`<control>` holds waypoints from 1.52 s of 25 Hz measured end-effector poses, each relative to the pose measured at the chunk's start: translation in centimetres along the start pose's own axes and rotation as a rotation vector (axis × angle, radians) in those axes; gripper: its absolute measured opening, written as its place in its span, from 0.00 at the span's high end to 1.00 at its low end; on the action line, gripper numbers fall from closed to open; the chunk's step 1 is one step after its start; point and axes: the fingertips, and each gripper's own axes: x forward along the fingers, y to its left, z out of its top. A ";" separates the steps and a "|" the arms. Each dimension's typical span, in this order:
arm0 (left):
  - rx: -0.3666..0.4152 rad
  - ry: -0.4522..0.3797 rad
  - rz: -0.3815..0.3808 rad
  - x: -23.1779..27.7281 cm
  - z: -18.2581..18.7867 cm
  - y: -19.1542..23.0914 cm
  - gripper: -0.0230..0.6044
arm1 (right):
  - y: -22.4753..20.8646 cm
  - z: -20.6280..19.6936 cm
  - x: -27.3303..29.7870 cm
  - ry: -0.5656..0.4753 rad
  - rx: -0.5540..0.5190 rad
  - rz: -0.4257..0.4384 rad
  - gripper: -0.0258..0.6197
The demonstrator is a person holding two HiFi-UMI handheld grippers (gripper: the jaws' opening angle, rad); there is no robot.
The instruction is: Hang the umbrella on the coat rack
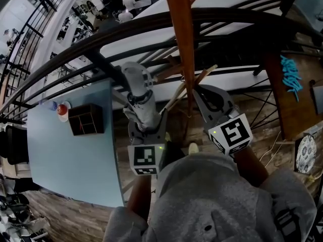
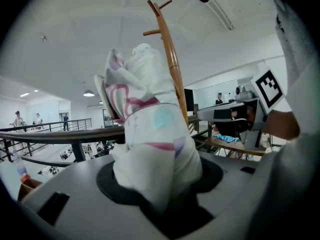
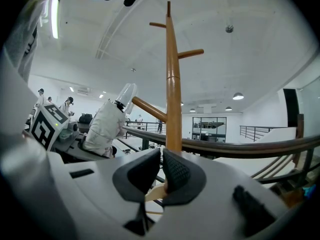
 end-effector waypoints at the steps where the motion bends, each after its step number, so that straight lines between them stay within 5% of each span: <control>1: -0.004 -0.004 -0.006 0.1 0.2 -0.1 0.58 | 0.0 0.1 0.0 -0.003 0.000 0.000 0.91; 12: 0.029 -0.137 -0.020 -2.8 8.0 -0.1 0.58 | -1.1 0.4 -1.7 -0.034 0.021 -0.002 0.91; 23: 0.080 -0.282 -0.092 -4.4 16.8 -2.1 0.58 | -3.1 9.0 -3.3 -0.232 0.045 0.082 0.91; 26: 0.094 -0.283 -0.115 -4.2 17.6 -2.4 0.58 | -4.2 12.4 -3.9 -0.256 -0.031 0.123 0.91; 27: 0.096 -0.272 -0.125 -4.0 17.3 -2.5 0.58 | -4.6 13.1 -4.3 -0.255 -0.017 0.152 0.91; 30: 0.074 -0.229 -0.134 -3.6 15.2 -2.3 0.58 | -5.1 14.8 -5.0 -0.267 0.241 0.319 0.91; 33: 0.030 -0.201 -0.157 -3.1 13.7 -2.1 0.58 | -5.3 14.7 -4.8 -0.235 0.020 0.197 0.91; 38: 0.004 -0.193 -0.264 -2.6 11.7 -2.7 0.58 | -3.0 14.0 -4.9 -0.206 -0.101 0.219 0.91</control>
